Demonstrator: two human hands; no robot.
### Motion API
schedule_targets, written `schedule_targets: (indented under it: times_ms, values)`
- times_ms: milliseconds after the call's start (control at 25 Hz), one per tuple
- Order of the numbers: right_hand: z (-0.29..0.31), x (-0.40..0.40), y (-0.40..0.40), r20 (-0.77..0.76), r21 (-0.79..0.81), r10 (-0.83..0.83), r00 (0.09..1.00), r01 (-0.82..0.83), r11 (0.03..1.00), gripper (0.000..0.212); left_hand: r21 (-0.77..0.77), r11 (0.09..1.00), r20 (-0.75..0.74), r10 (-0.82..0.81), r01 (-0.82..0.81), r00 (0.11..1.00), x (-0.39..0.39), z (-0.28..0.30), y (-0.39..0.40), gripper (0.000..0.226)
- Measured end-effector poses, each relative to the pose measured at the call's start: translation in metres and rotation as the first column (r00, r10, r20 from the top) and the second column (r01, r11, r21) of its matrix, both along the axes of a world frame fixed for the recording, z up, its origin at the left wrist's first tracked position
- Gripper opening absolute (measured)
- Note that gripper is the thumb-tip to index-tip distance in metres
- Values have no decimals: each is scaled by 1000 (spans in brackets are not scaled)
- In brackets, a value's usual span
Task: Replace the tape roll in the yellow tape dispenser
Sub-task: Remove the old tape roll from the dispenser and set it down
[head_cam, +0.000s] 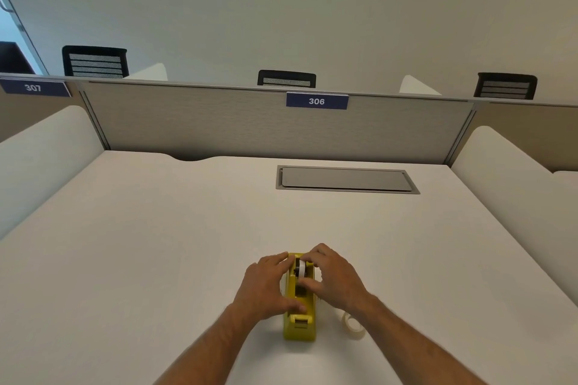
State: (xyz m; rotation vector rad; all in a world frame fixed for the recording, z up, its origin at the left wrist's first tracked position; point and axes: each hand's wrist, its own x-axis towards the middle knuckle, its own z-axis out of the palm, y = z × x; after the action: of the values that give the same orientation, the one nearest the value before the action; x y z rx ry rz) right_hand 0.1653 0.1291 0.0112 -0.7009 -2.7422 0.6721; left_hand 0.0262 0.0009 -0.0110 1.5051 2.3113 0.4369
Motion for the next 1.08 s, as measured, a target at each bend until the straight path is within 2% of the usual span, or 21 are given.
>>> schedule_targets:
  times_ms: [160, 240, 320, 400, 480, 560, 640, 800, 920, 1080]
  values:
    - [6, 1, -1, -76, -57, -32, 997, 28, 998, 40, 36, 999, 92, 2, -6, 996, 2, 5, -4, 106]
    - [11, 2, -1, -111, -127, -66, 992, 52, 991, 41, 107, 993, 190, 30, -51, 981, 4, 9, -7, 89]
    - [17, 4, 1, -145, -250, -114, 983, 75, 965, 41, 216, 960, 341, 97, -178, 935, 8, 16, -9, 70]
    - [21, 5, 2, -170, -363, -141, 975, 71, 929, 40, 284, 893, 549, 146, -348, 823, 13, 25, -8, 47]
    - [25, 5, 2, -197, -457, -135, 971, 31, 889, 41, 236, 849, 779, 125, -473, 615, 20, 33, -6, 32]
    - [29, 7, 2, -209, -534, -117, 971, -13, 846, 41, 151, 849, 909, 82, -506, 410, 27, 38, -7, 27]
    - [31, 10, 3, -198, -577, -88, 976, -43, 815, 39, 113, 865, 946, 56, -489, 318, 32, 39, -9, 26]
    - [31, 12, 2, -182, -625, -105, 978, -33, 780, 35, 86, 876, 973, 28, -474, 228, 34, 39, -9, 27]
    - [33, 13, 3, -202, -706, -155, 967, -34, 707, 31, 61, 882, 991, 3, -467, 136, 32, 35, -9, 28]
    - [35, 16, 5, -222, -742, -181, 958, -46, 668, 28, 78, 892, 994, -37, -445, 100, 31, 31, -6, 27]
